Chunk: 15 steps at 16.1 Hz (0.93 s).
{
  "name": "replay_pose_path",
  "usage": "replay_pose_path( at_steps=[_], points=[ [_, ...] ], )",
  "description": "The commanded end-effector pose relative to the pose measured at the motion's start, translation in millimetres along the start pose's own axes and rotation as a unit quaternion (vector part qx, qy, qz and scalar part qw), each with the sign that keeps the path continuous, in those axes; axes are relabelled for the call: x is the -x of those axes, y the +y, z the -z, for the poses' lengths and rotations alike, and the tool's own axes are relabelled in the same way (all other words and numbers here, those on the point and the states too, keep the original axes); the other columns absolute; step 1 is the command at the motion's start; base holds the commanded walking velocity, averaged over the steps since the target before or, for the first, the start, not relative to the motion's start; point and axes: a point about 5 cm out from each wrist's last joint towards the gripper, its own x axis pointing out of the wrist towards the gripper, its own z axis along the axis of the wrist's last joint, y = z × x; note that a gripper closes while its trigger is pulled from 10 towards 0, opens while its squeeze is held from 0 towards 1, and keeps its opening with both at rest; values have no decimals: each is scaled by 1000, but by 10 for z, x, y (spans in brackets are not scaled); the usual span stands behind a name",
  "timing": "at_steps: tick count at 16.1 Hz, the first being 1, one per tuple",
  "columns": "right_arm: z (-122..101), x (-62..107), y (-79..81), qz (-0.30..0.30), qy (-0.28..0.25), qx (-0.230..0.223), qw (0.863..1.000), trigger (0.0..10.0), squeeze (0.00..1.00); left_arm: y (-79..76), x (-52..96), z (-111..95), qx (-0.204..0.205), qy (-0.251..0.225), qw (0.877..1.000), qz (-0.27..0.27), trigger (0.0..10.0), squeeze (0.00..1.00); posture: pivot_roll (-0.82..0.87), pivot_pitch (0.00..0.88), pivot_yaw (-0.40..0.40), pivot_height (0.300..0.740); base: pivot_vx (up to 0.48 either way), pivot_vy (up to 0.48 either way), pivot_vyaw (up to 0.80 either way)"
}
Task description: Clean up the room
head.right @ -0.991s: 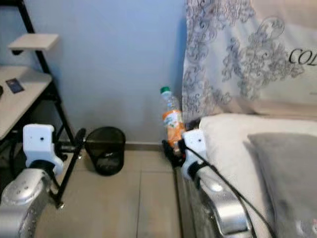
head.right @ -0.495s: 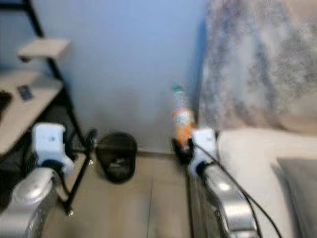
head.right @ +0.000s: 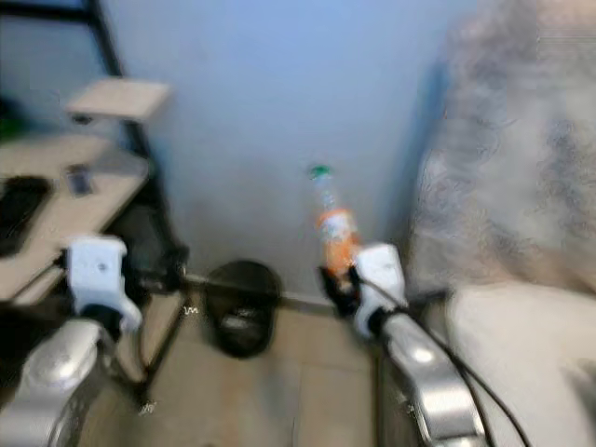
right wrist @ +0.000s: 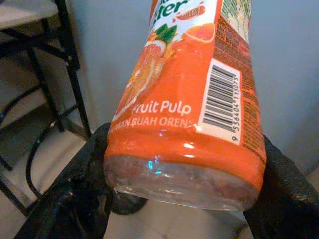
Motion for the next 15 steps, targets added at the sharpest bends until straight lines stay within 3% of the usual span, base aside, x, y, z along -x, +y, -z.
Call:
replay_pose_path(
  at_steps=[1, 7, 11, 15],
  points=[
    [-60, -20, 43, -12, -21, -6, 1000, 10000, 0, 111, 14, 8, -11, -5, 1000, -10, 10000, 27, 99, 0, -8, 740, 371, 0, 0],
    [-12, -9, 0, -24, -14, 2, 1000, 10000, 0, 179, 54, 58, -20, -3, 1000, -9, 10000, 27, 101, 0, -8, 740, 366, 0, 0],
    [25, -22, 6, -46, 2, 35, 998, 10000, 0, 158, 69, 64, -24, -4, 1000, -5, 10000, 27, 112, 0, -18, 740, 365, 0, 200],
    [45, -42, -46, -38, 9, 24, 999, 10000, 0, 158, 84, 74, -28, -1, 1000, -4, 10000, 31, 116, 0, -21, 740, 357, 0, 200]
  ],
)
